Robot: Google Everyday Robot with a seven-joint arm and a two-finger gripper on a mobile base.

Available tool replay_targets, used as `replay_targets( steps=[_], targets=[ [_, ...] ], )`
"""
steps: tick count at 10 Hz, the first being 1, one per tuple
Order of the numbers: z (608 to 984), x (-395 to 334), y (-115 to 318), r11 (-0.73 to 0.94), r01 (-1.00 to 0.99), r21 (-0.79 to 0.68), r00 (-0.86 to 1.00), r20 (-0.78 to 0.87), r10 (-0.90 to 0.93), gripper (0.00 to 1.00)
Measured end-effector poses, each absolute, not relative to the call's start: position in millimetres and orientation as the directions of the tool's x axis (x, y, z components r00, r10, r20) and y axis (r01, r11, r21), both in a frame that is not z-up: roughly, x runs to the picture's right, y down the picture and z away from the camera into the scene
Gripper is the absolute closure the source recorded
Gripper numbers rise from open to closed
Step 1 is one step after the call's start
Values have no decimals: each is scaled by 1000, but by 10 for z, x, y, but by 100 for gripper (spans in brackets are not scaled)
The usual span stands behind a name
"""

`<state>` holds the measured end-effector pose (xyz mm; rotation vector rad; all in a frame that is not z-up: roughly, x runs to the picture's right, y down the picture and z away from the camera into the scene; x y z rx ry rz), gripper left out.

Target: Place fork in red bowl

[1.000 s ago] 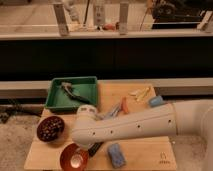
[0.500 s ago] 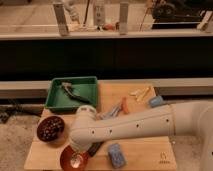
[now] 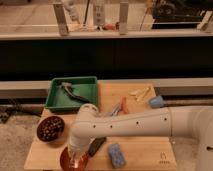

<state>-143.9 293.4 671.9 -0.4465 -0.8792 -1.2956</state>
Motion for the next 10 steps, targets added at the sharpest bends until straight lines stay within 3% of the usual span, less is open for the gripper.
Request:
replay_targets(
  steps=[1, 8, 10],
  targets=[
    [6722, -1441, 2956, 242, 951, 192, 4, 776, -631, 96],
    [6775, -1404, 3003, 209, 961, 181, -2, 759, -651, 27],
    [6785, -1404, 3017, 210, 962, 174, 4, 761, -648, 20]
  ],
)
